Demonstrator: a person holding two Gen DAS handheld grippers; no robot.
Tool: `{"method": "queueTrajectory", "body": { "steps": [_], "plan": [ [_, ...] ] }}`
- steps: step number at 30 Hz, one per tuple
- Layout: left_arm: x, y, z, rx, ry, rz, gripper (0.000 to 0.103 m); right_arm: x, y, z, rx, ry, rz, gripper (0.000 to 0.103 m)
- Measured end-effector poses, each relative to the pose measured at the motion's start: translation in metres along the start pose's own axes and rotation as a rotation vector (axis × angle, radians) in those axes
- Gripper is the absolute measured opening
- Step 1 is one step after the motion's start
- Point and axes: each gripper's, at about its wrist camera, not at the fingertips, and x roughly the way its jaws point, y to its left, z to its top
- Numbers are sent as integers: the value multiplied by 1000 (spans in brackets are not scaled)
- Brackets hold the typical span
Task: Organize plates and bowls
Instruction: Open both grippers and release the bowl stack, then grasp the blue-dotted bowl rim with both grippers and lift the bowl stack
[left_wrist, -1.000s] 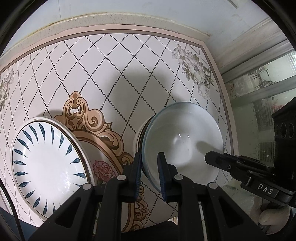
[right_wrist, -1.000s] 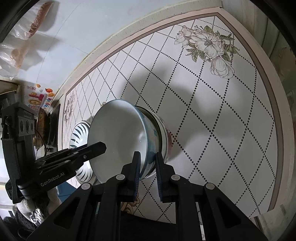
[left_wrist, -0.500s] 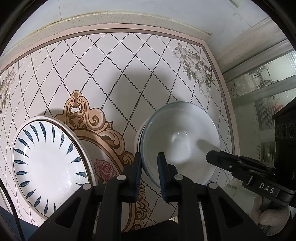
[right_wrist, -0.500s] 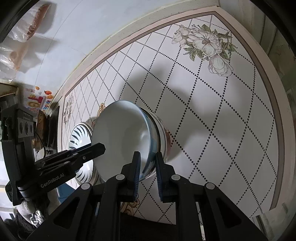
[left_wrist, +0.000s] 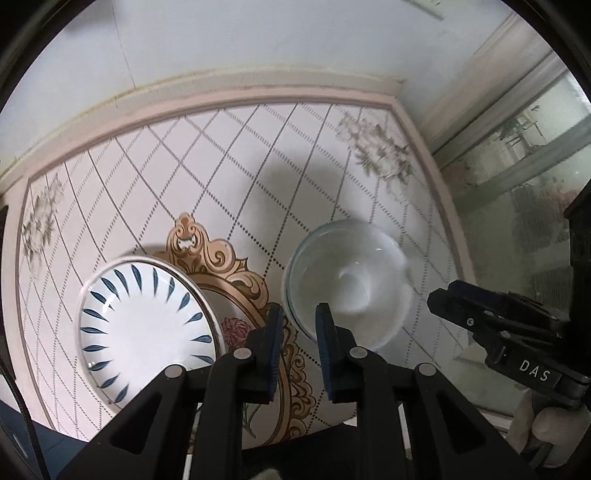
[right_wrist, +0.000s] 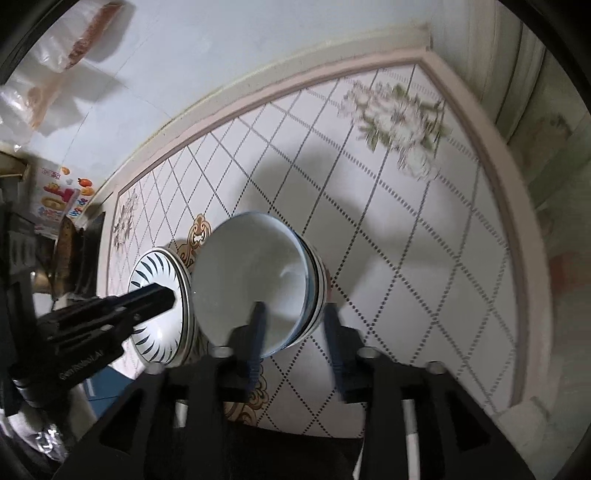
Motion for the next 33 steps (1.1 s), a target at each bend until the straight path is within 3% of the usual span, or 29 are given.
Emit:
{"method": "queueTrajectory", "body": {
  "steps": [6, 8, 10, 11, 17, 19, 21, 23, 29, 33],
  "plan": [
    [-40, -7, -3, 45, -73, 1, 24, -48, 19, -5, -46, -55, -39, 58],
    [-51, -8, -5, 48, -88, -18, 45, -61, 25, -8, -57, -70, -46, 64],
    [-57, -9, -6, 47, -94, -39, 60, -70, 30, -10, -63, -79, -45, 70],
    [-61, -9, -7, 45, -104, -43, 63, -74, 32, -12, -63, -81, -41, 70],
    [-63, -8, -6, 25, -104, -52, 63, -89, 39, -15, -70, -91, -27, 71],
    [-58, -6, -5, 19, -97, -50, 63, -88, 38, -14, -64, -88, -22, 73],
    [-50, -5, -3, 15, -81, -56, 66, -81, 35, -11, -53, -73, -14, 84],
    [-36, -3, 0, 8, -46, -72, 84, -73, 29, -9, -37, -58, -4, 86],
    [21, 8, 15, -39, 37, -113, 84, -25, -6, 0, 60, 5, 34, 86],
    [65, 24, 28, -97, 112, -148, 84, 17, -31, 4, 137, 72, 117, 86]
  ]
}}
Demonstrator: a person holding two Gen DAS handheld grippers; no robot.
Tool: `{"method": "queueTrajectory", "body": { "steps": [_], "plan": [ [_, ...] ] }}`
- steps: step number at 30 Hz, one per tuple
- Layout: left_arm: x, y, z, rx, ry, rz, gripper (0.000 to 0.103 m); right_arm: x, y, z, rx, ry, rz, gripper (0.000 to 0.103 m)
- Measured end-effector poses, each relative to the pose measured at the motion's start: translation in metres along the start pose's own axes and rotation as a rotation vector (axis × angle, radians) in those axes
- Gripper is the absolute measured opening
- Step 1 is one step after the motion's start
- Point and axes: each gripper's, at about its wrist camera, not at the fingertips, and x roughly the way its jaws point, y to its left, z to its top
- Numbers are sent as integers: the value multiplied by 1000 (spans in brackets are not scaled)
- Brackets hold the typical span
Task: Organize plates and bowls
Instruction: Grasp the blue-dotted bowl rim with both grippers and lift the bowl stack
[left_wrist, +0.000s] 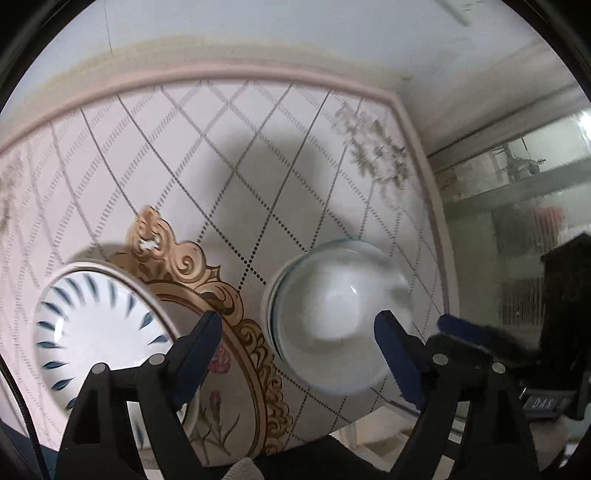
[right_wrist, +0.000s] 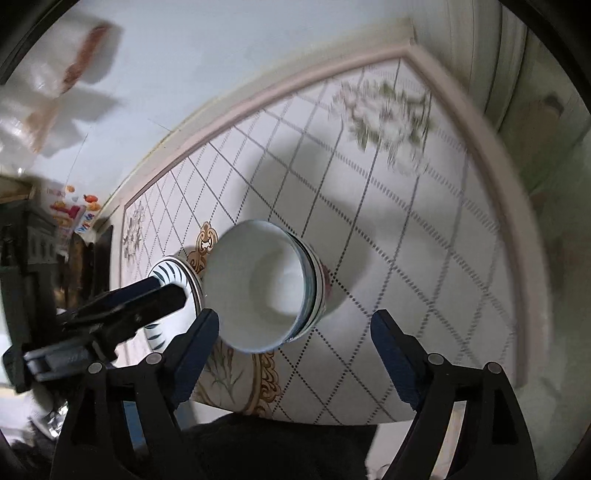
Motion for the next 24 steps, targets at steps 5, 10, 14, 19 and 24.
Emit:
{"method": "queueTrajectory", "body": {
  "steps": [5, 10, 14, 19, 24],
  "plan": [
    [36, 14, 17, -46, 78, -22, 84, 47, -23, 6, 64, 60, 99, 87],
    [62, 27, 25, -125, 154, -42, 83, 81, -35, 6, 106, 117, 192, 87],
    [78, 30, 26, -140, 194, -53, 82, 102, -40, 6, 124, 148, 231, 87],
    [88, 29, 26, -129, 215, -78, 72, 119, -45, 3, 158, 156, 270, 87],
    [89, 25, 26, -117, 199, -129, 55, 120, -49, 2, 183, 102, 323, 80]
  ]
}}
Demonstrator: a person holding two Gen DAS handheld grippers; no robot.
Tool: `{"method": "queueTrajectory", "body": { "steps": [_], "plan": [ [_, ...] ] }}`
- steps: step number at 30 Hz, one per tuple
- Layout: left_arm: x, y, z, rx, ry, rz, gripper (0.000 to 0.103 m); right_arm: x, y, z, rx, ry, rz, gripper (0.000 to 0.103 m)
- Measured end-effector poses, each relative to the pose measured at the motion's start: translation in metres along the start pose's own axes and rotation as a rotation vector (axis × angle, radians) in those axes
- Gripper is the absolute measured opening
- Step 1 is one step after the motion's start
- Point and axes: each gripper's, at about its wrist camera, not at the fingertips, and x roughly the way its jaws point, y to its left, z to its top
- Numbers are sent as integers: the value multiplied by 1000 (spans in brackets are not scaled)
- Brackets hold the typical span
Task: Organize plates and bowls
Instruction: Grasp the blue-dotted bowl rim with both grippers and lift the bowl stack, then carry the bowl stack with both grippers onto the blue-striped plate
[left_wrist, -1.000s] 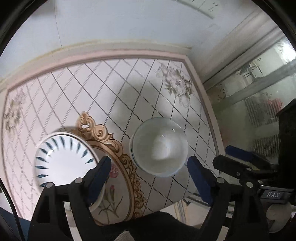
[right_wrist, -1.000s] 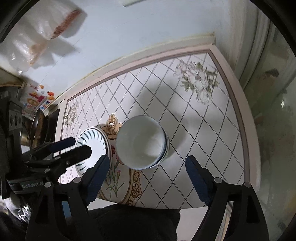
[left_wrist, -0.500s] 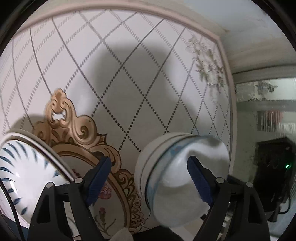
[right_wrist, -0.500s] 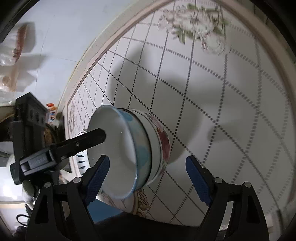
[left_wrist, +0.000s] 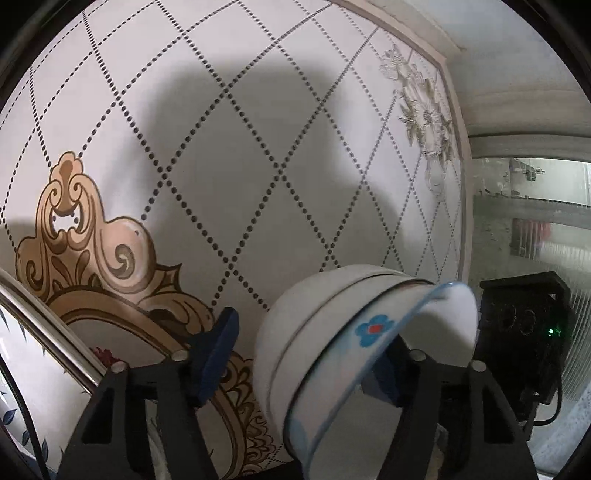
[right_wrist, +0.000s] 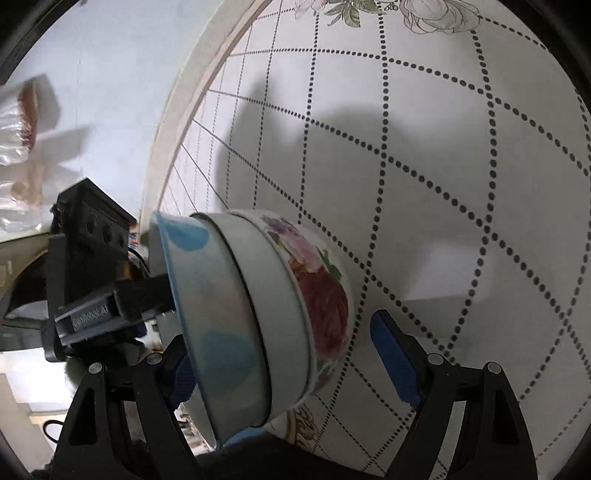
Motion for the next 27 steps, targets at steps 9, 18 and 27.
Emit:
{"method": "queueTrajectory", "body": {
  "steps": [9, 18, 27],
  "plan": [
    [-6, -11, -7, 30, -59, 88, 48, 5, 15, -1, -51, -34, -85, 63],
    [-21, -5, -15, -6, -74, 105, 48, 11, 30, -4, -64, -11, -90, 63],
    [-71, 12, -28, -59, -137, 106, 48, 17, 79, 0, -139, 28, -82, 63]
  ]
}}
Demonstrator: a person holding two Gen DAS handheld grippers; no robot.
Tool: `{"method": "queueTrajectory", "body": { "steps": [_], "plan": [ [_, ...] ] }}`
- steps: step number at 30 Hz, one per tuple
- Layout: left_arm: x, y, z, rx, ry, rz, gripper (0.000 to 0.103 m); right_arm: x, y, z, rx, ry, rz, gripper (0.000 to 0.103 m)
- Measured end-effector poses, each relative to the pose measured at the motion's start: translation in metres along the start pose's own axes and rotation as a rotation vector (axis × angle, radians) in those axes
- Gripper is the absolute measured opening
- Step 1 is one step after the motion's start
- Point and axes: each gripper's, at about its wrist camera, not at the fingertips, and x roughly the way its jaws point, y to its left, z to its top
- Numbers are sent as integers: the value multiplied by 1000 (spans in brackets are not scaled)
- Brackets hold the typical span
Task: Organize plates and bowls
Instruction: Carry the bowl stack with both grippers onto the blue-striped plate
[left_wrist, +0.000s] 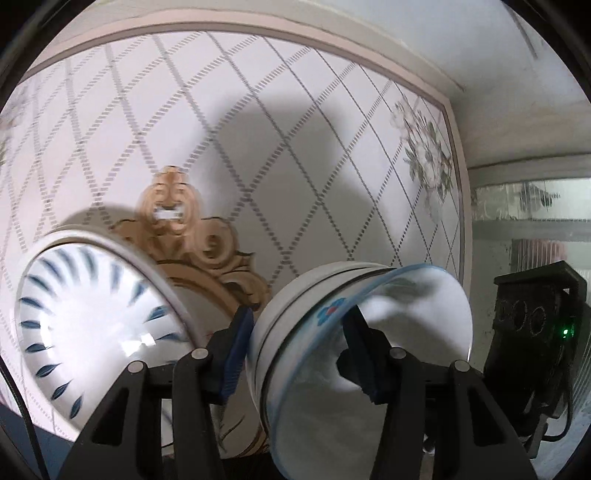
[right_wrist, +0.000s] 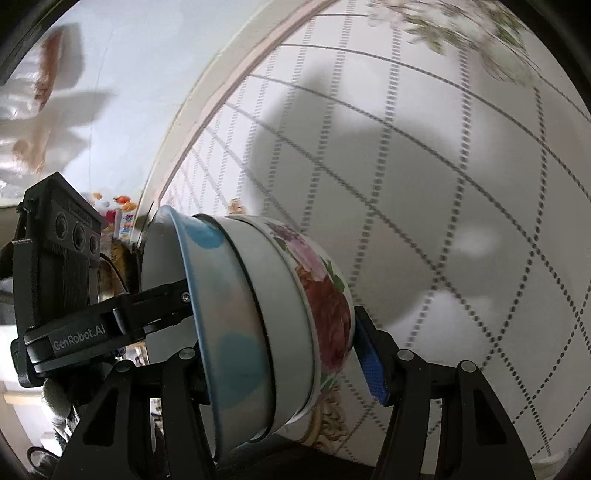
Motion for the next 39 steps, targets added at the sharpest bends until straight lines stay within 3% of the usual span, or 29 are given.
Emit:
{"method": "queueTrajectory", "body": {
  "steps": [6, 17, 31, 39],
  "plan": [
    [-29, 41, -5, -94, -37, 8, 48, 9, 47, 1, -91, 43, 10, 63],
    [-62, 116, -31, -272, -94, 44, 48, 65, 108, -9, -197, 187, 48, 63],
    [-63, 175, -46, -373, -89, 104, 46, 147, 126, -29, -217, 317, 59, 63],
    [-59, 174, -42, -381, -99, 80, 46, 148, 127, -28, -221, 300, 22, 63]
  ]
}}
